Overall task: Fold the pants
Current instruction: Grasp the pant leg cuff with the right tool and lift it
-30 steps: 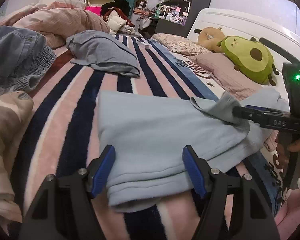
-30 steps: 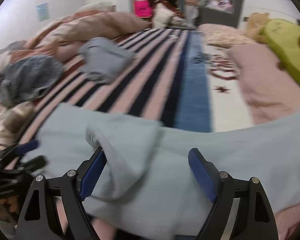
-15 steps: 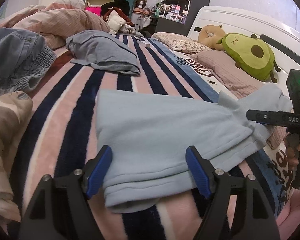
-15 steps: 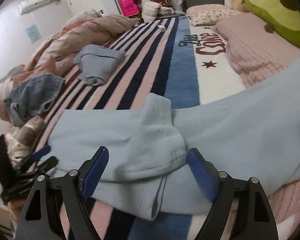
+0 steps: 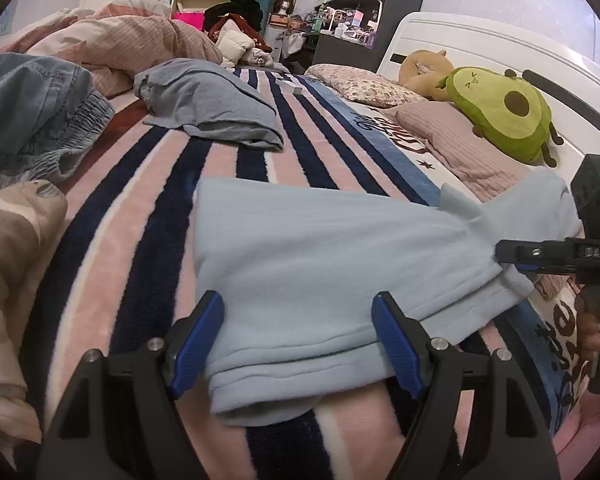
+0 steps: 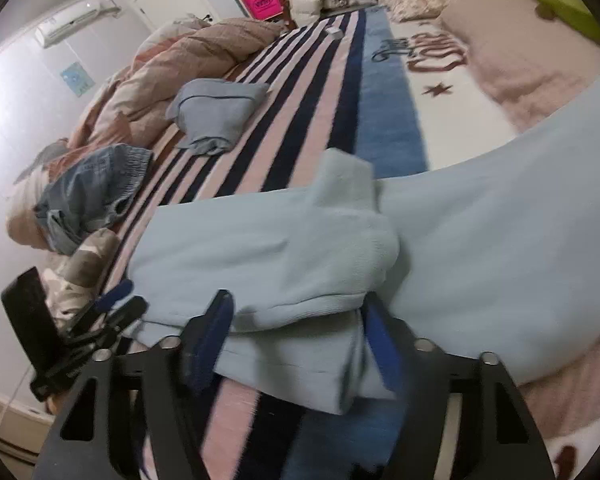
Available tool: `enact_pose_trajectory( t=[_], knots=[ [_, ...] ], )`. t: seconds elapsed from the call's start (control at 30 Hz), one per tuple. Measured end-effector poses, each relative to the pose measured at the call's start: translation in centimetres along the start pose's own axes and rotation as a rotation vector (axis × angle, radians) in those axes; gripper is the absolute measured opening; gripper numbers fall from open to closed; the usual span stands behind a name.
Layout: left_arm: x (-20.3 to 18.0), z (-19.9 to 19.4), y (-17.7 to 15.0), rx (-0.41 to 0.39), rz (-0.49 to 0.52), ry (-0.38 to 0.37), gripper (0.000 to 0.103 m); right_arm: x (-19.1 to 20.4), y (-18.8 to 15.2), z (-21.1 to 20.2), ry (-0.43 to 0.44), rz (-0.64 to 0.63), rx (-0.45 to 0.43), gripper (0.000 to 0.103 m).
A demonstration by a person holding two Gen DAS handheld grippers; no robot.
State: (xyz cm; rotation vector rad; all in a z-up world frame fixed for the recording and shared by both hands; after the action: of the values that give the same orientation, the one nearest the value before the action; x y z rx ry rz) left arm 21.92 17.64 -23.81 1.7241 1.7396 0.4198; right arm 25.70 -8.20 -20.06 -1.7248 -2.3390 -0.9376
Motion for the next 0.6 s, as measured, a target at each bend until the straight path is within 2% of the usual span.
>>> enact_pose_trajectory(
  t=[0.03,0.07,0.1,0.13,0.27,0.33,0.43,0.5,0.57,0.6],
  knots=[
    [0.0,0.0,0.0,0.0,0.0,0.0,0.073,-0.1,0.1,0.2,-0.013,-0.006,-0.002,0.044],
    [0.0,0.0,0.0,0.0,0.001,0.0,0.073,0.0,0.2,0.4,-0.042,-0.021,-0.004,0.019],
    [0.0,0.0,0.0,-0.001,0.001,0.001,0.073,0.0,0.3,0.5,-0.072,-0.038,-0.005,0.008],
    [0.1,0.0,0.0,-0.002,-0.001,0.003,0.073,0.2,0.5,0.5,-0.069,-0.039,-0.012,0.006],
    [-0.3,-1.0,0.4,-0.033,0.02,0.054,0.074,0.6,1.3,-1.4,-0.107,-0.048,-0.09,0.005],
    [-0.9,-1.5,0.6,-0.06,0.044,0.07,0.082,0.6,1.7,-2.6,-0.147,-0.061,-0.131,0.005],
    [-0.8,-0.8,0.5,-0.042,0.023,0.051,0.083,-0.6,2.0,-3.3,-0.202,-0.051,-0.143,0.006],
    [-0.2,0.0,0.4,-0.008,-0.012,0.059,0.083,-1.5,1.5,-2.5,-0.218,-0.038,-0.095,0.016],
    [0.4,0.3,0.2,0.005,-0.054,0.034,0.083,-2.6,1.2,-2.3,-0.206,0.01,-0.081,0.029],
    [0.6,0.3,0.2,0.004,-0.069,0.024,0.083,-3.0,1.3,-2.5,-0.199,0.027,-0.086,0.03]
  ],
)
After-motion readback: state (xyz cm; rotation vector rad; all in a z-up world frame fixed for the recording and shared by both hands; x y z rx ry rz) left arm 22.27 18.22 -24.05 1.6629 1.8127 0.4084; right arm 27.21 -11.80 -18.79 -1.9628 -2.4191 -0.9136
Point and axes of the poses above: each gripper's, at about its wrist camera, not at the fingertips, and z roughly the way its jaws point, x to its left, y to its top, the point moved 8 cm from there along z, roughly the way its jaws point, and after that the axes turned 8 degrees about x, right-handed, at the moved point
